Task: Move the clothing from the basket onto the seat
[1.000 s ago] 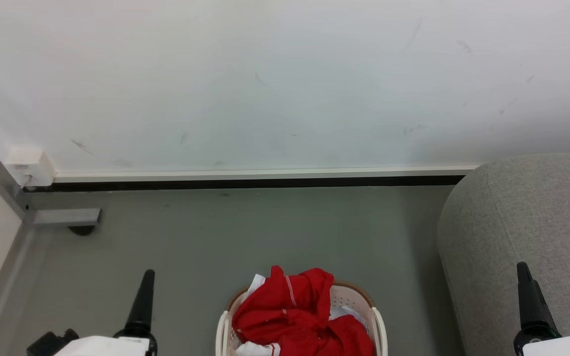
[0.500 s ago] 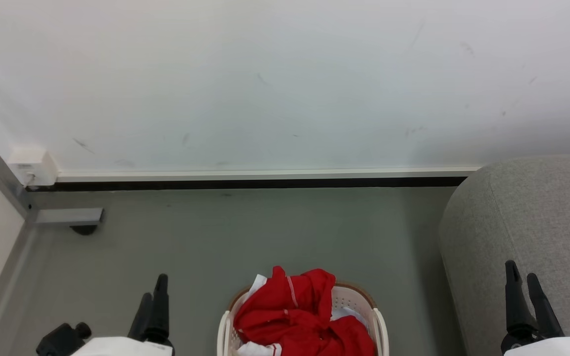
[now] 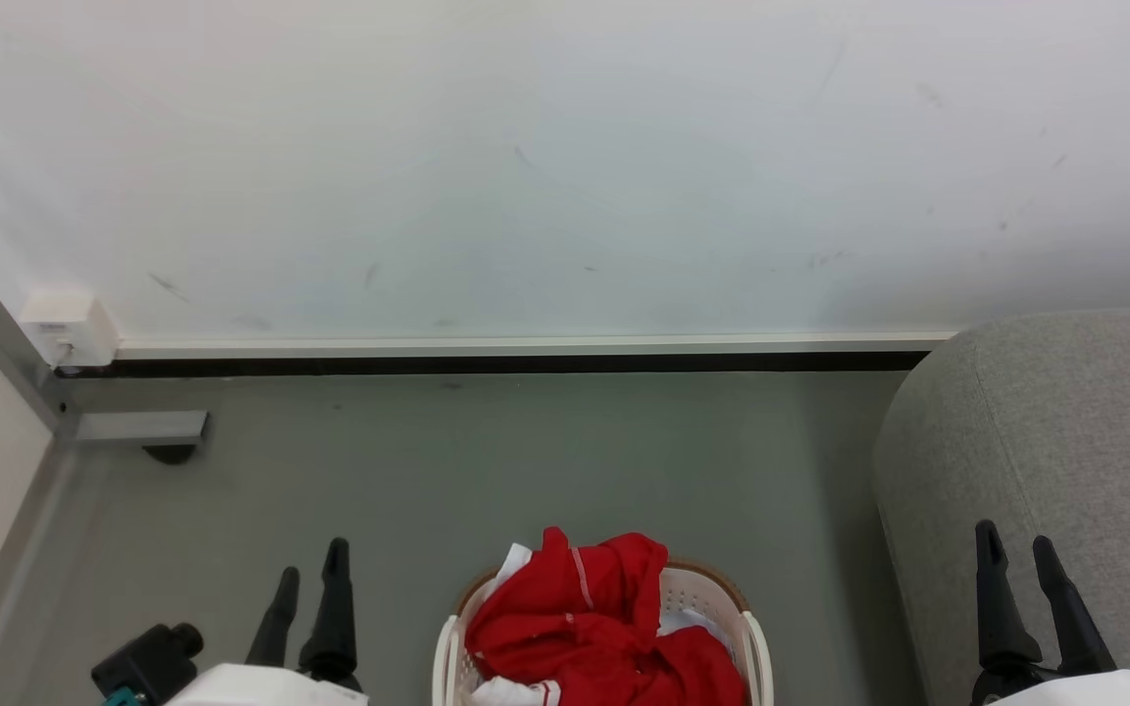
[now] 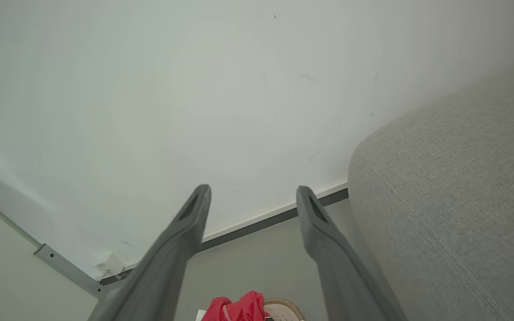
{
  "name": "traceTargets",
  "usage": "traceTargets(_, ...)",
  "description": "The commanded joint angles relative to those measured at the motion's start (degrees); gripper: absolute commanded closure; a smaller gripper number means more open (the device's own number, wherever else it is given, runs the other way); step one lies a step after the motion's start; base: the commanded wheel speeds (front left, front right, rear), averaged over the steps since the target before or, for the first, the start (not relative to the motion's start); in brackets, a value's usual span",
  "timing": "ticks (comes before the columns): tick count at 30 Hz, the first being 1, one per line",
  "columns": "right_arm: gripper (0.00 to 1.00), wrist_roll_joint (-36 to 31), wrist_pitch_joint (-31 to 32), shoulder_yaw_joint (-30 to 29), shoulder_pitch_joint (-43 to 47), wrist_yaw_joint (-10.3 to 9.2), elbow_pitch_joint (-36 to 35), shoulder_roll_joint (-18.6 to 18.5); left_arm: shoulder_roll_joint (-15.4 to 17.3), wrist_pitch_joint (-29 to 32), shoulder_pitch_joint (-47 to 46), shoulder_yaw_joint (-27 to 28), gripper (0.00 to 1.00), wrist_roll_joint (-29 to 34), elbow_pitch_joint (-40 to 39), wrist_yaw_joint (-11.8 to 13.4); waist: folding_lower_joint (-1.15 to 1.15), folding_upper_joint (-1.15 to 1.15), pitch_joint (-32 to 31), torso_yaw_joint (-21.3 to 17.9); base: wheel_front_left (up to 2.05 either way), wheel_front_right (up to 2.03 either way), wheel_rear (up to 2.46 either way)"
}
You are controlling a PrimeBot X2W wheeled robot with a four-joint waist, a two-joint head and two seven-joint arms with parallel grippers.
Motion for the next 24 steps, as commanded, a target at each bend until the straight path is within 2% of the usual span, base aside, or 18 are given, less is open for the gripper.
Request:
traceTargets(1,0.0,-2.25,-0.66,0.21,-0.25,-0.06,-0.17,-0.71,0.45,-0.77,0.07,-0.19,0.0,2.73,-0.82,0.19,0.0,0.0,-0.01,0.06,0.0,0.0,0.0)
traceTargets(16,0.0,-11.57,-2.9,1.08,0.27,-0.08,0.6,-0.78,0.5,-3.03,0.55,-1.4,0.0,13.24,-1.49,1.02,0.0,0.0,0.08,0.57,0.0,0.0,0.0)
traceTargets(24,0.0,-13.78,-3.86,1.17,0.52,-0.09,0.83,-0.79,0.52,-4.01,0.79,-1.5,0.0,17.65,-1.49,1.18,0.0,0.0,0.19,0.62,0.0,0.0,0.0)
